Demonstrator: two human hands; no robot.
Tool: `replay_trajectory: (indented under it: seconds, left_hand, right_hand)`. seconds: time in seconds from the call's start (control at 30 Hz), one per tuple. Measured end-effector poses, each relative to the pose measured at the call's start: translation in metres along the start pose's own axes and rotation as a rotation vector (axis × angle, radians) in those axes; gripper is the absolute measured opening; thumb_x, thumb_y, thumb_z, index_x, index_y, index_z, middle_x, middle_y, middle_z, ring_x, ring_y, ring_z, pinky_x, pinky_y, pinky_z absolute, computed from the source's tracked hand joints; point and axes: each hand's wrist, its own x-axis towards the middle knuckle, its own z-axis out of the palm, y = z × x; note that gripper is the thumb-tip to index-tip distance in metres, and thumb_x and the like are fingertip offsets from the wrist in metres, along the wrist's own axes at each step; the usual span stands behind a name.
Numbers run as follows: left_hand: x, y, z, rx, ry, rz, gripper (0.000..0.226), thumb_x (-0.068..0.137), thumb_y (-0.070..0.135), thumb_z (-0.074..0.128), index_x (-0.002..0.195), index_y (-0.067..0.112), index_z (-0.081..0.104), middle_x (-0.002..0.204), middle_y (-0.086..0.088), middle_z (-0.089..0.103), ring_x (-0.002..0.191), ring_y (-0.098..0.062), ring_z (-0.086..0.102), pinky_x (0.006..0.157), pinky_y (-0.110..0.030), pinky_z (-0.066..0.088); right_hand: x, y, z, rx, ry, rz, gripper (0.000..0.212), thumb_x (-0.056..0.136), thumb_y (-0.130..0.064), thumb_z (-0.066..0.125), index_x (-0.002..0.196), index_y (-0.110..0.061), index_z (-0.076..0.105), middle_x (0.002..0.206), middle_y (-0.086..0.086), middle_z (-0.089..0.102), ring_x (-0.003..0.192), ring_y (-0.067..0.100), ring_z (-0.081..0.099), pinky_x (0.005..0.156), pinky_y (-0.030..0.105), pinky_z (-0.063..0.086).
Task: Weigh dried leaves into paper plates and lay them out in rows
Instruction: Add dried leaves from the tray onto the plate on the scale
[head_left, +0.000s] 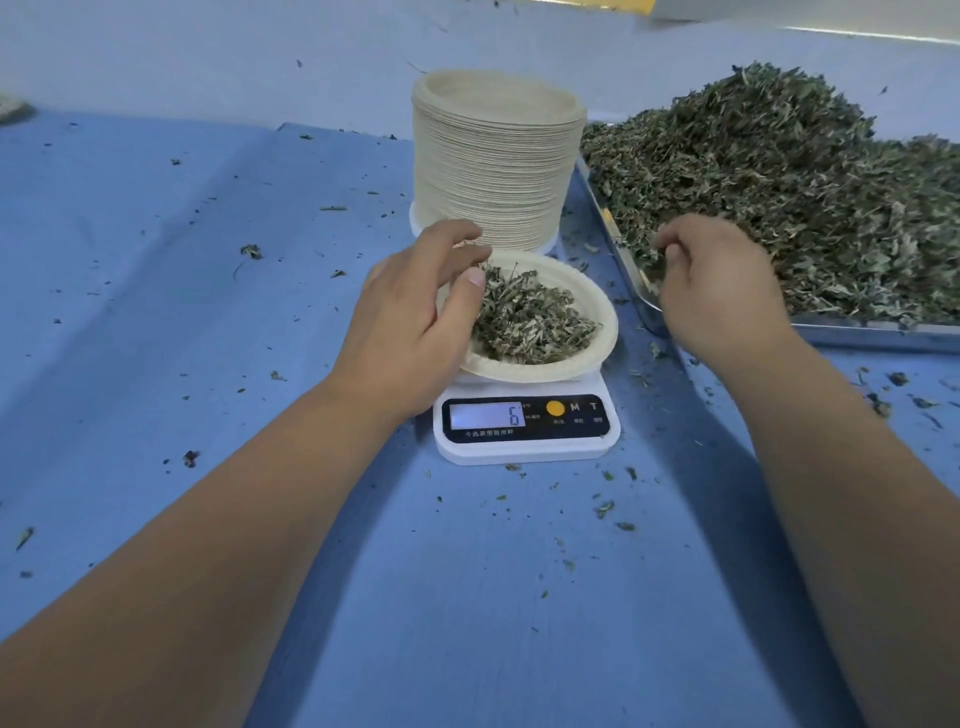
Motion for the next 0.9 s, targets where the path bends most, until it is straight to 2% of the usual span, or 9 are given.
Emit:
replay_trajectory:
  seconds: [0.1,0.2,0.27,0.4,0.63,0.7,0.77,0.83,0.9]
  left_hand:
    - [0.001,-0.004,-0.001,-0.071,0.018,-0.037,0.041,0.102,0.033,0.042,0.142,0.022,0.049,0.141,0.013,0.061,0.123,0.013,0.052,0.105,-0.018,0.039]
    - [0.001,-0.007,-0.003,-0.093,-0.017,-0.089,0.045,0.103,0.038,0.041,0.145,0.026,0.047,0.150,0.010,0.051,0.144,0.000,0.040,0.117,-0.032,0.034]
    - [0.000,-0.008,-0.005,-0.079,-0.044,-0.110,0.046,0.102,0.043,0.039,0.146,0.031,0.046,0.156,0.008,0.045,0.151,-0.005,0.030,0.121,-0.038,0.030]
    - [0.003,-0.010,-0.007,-0.025,-0.061,-0.112,0.050,0.101,0.047,0.036,0.147,0.028,0.044,0.155,0.007,0.046,0.151,-0.010,0.032,0.122,-0.046,0.029]
    - [0.001,-0.007,-0.003,0.078,-0.118,-0.040,0.051,0.102,0.047,0.035,0.143,0.021,0.050,0.140,0.006,0.062,0.145,-0.018,0.042,0.116,-0.052,0.034]
    - [0.001,-0.006,-0.004,0.058,-0.090,-0.032,0.047,0.102,0.045,0.036,0.141,0.023,0.052,0.137,0.010,0.063,0.141,-0.014,0.047,0.116,-0.046,0.036]
    - [0.001,-0.005,-0.005,-0.031,-0.021,-0.040,0.045,0.102,0.045,0.038,0.138,0.024,0.055,0.134,0.017,0.063,0.132,0.004,0.050,0.112,-0.023,0.038]
    - [0.001,-0.006,-0.005,-0.095,0.056,-0.076,0.044,0.100,0.047,0.038,0.135,0.028,0.058,0.125,0.026,0.063,0.120,0.018,0.051,0.098,-0.005,0.037]
    - [0.001,-0.009,-0.004,-0.133,0.128,-0.148,0.039,0.101,0.045,0.037,0.131,0.033,0.060,0.109,0.033,0.062,0.104,0.024,0.052,0.087,0.000,0.036]
  right_hand:
    - [-0.009,-0.008,-0.002,0.068,0.003,-0.064,0.038,0.097,0.003,0.042,0.125,-0.008,0.065,0.121,0.015,0.064,0.112,0.036,0.056,0.093,0.047,0.048]
    - [-0.020,-0.022,-0.008,0.131,0.080,-0.157,0.034,0.096,0.003,0.046,0.116,-0.009,0.070,0.108,0.006,0.068,0.107,0.030,0.059,0.089,0.035,0.047]
    - [-0.030,-0.028,-0.009,0.125,0.071,-0.219,0.027,0.098,-0.004,0.050,0.112,-0.011,0.072,0.095,-0.002,0.063,0.101,0.027,0.059,0.086,0.032,0.045]
    - [-0.037,-0.030,-0.006,0.029,-0.058,-0.254,0.025,0.102,-0.019,0.048,0.117,-0.016,0.067,0.086,0.000,0.059,0.101,0.030,0.056,0.091,0.045,0.044]
    - [-0.041,-0.032,-0.001,0.103,-0.071,-0.244,0.025,0.103,-0.022,0.049,0.121,-0.018,0.067,0.083,-0.004,0.052,0.097,0.024,0.054,0.095,0.044,0.042]
    - [-0.038,-0.028,-0.001,0.088,-0.039,-0.252,0.026,0.102,-0.023,0.049,0.119,-0.017,0.067,0.087,0.001,0.058,0.099,0.027,0.056,0.095,0.046,0.044]
    - [-0.033,-0.017,-0.001,0.075,0.022,-0.209,0.027,0.100,-0.025,0.050,0.118,-0.015,0.067,0.092,0.006,0.063,0.101,0.031,0.057,0.091,0.046,0.047]
    - [-0.024,-0.002,-0.001,0.063,0.037,-0.104,0.028,0.101,-0.028,0.050,0.118,-0.012,0.065,0.099,0.009,0.065,0.100,0.034,0.057,0.082,0.041,0.047]
    - [-0.018,0.013,0.002,-0.038,-0.023,-0.013,0.033,0.104,-0.037,0.046,0.115,-0.010,0.062,0.102,0.013,0.064,0.098,0.036,0.058,0.078,0.040,0.044]
